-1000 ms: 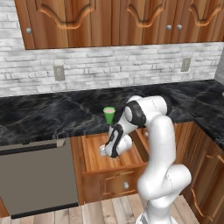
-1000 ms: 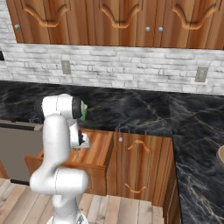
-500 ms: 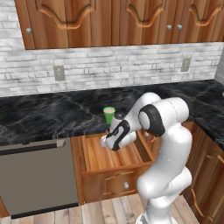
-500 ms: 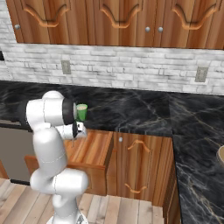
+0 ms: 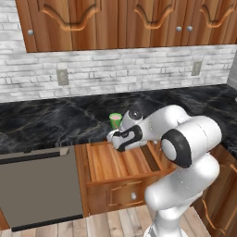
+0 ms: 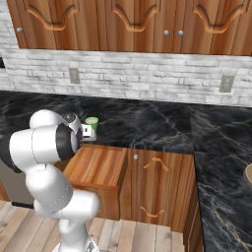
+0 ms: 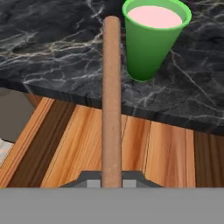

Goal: Pick up the straw from the right drawer and put it inside the smoothie cup.

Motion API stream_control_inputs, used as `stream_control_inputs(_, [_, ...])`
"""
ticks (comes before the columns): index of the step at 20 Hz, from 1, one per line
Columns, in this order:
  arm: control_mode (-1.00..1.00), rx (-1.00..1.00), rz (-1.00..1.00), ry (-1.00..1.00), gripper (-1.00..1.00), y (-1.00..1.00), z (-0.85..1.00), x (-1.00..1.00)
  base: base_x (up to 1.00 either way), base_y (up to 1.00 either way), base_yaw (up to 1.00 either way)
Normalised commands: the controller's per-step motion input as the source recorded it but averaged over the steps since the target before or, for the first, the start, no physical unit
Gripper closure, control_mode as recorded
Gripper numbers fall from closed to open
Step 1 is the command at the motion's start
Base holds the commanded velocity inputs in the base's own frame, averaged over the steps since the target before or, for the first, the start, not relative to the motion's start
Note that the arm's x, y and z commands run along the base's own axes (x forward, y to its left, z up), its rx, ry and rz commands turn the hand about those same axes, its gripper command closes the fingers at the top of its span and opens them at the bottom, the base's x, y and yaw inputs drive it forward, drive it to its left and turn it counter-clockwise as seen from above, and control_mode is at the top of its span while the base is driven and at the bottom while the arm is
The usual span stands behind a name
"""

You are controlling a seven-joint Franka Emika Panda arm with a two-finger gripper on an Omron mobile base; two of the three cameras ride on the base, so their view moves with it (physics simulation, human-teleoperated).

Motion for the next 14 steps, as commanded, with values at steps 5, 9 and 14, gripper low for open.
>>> stream_control_inputs(5, [-1.0,0.13,0.05,-0.15,1.0,-0.03,0.77,0.13,0.0,0.0,0.0])
stream_control_inputs(9, [-1.0,0.13,0.1,-0.11,1.0,-0.03,0.66,0.24,0.0,0.0,0.0])
stream_control_inputs(14, [-1.0,0.11,0.12,-0.07,1.0,-0.11,0.51,0.35,0.0,0.0,0.0])
